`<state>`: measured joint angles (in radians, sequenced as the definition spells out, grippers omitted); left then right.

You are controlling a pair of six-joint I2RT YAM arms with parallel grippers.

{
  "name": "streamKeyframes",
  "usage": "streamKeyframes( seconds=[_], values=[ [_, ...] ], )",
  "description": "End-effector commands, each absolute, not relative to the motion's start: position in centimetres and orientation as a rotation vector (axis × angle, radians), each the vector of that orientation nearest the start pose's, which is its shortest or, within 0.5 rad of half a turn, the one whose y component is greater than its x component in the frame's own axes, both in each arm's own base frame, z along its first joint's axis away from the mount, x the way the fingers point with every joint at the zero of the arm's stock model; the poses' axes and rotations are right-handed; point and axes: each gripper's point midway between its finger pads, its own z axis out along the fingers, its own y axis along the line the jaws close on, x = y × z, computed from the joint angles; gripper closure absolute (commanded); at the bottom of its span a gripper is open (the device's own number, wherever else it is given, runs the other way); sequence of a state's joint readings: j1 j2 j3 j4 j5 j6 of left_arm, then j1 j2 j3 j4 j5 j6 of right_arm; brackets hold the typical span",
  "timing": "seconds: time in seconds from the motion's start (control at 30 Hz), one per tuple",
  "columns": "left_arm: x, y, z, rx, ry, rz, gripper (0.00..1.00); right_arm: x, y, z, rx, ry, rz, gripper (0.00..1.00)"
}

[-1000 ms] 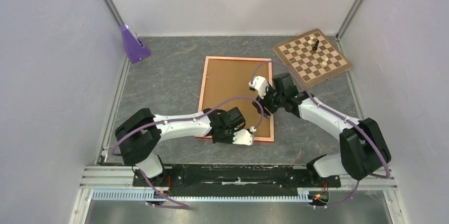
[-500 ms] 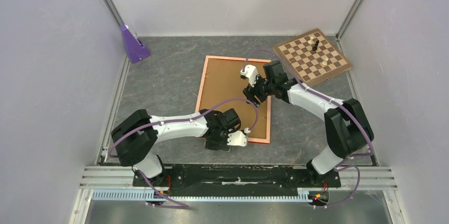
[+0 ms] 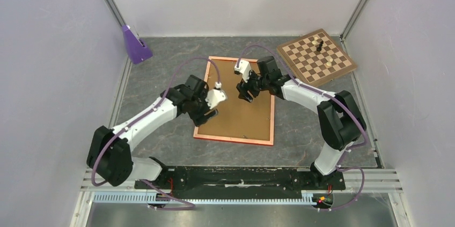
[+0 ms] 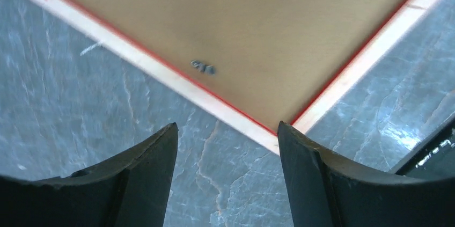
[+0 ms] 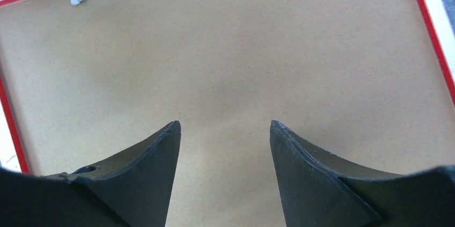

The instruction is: Put the photo into the frame

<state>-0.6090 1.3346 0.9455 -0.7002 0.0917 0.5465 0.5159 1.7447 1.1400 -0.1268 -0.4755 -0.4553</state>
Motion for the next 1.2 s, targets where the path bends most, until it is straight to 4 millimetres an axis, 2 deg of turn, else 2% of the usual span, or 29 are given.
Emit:
streamKeyframes(
  seconds=[0.0,0.1,0.2,0.37,0.53,0.63,0.77,1.0,1.17],
  values=[
    [29.1,-14.0,10.6,1.083,2.374,-0.218,0.27,38.1,29.0,12.6,-1.170,1.799,0.566,0.35],
    [33.0,-12.0,11.0,0.777,2.490,-0.296,0.27,37.5,29.5,13.0,-1.186,1.762,0.551,0.35],
    [36.1,-10.9,10.2,0.578,2.576,-0.333,0.28,36.9,30.1,12.9,-1.223,1.735,0.534,0.35],
    [39.4,-11.3,7.6,0.431,2.669,-0.329,0.32,36.6,31.0,12.6,-1.246,1.734,0.551,0.36],
    [41.8,-12.5,6.6,0.313,2.704,-0.349,0.34,36.6,31.6,12.6,-1.256,1.725,0.558,0.35],
    [42.4,-13.2,5.8,0.286,2.726,-0.361,0.34,36.4,32.0,12.4,-1.266,1.721,0.565,0.35],
    [42.2,-14.6,4.9,0.288,2.754,-0.399,0.34,36.2,32.3,12.0,-1.287,1.722,0.568,0.36],
    [42.1,-15.6,3.5,0.297,2.784,-0.368,0.37,35.8,32.9,11.9,-1.311,1.711,0.569,0.35],
    [41.8,-15.7,2.0,0.289,2.819,-0.350,0.52,34.9,33.8,11.6,-1.370,1.677,0.563,0.35]
  ],
)
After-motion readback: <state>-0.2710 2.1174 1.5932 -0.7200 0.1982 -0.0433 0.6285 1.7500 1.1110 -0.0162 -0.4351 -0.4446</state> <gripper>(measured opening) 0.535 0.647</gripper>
